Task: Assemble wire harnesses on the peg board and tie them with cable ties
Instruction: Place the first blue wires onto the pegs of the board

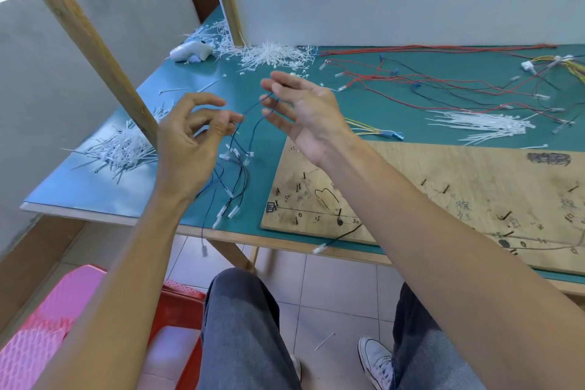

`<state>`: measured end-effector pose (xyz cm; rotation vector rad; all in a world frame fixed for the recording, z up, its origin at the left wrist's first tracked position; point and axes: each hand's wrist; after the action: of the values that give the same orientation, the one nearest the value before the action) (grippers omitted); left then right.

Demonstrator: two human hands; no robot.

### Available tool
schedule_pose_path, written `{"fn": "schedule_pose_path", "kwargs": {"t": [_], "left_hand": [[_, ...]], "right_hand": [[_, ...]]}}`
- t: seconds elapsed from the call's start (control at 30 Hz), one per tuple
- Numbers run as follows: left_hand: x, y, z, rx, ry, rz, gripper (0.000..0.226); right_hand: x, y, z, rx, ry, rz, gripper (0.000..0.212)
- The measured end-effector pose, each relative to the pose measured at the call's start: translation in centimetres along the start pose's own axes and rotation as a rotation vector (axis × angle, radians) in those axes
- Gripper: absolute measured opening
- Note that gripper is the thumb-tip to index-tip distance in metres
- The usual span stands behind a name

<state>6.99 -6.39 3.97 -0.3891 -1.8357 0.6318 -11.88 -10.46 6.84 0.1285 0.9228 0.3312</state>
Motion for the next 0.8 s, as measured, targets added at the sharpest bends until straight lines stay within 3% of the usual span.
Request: {"fn": "schedule_pose_path", "kwargs": {"t": [0.1, 0.17, 0.43, 0.53, 0.63, 0.8], "left_hand": [[-1.1, 0.3, -1.2, 0.157, -0.083, -0.05, 0.017], [-1.4, 0.4, -1.7, 0.203, -0.176, -0.029, 0.029], [-0.2, -2.4, -3.7, 0.274, -0.241, 0.284, 0.049], [0.7, -3.5, -4.3, 0.172, -0.379, 0.381, 0.055], [0.4, -3.9, -3.7, -0.109, -0.667, 0.525, 0.055], [-0.9, -6.9, -4.4, -0.296, -0.873, 0.532, 0.058]], "right_hand": [[-1.2, 0.6, -0.6, -0.017, -0.113, -0.028, 0.022], [-1.9, 1.3, -1.1, -0.058, -0.152, -0.018, 0.022], [-3.1, 4.1, -4.2, -0.183, 0.067, -0.05, 0.028], [-3.1, 4.9, -5.1, -0.204, 0.11, -0.07, 0.028], [-2.9, 5.5, -5.8, -0.207, 0.145, -0.094, 0.026], [-2.6, 6.4, -7.4, -0.181, 0.185, -0.111, 0.024]]}}
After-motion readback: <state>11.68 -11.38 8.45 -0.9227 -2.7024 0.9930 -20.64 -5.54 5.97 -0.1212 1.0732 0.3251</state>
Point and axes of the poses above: each hand's wrist, its own y-axis away from the middle knuckle, its own z-axis out of the palm, x = y × z, and after that the axes turned 7 degrees about z, right-handed
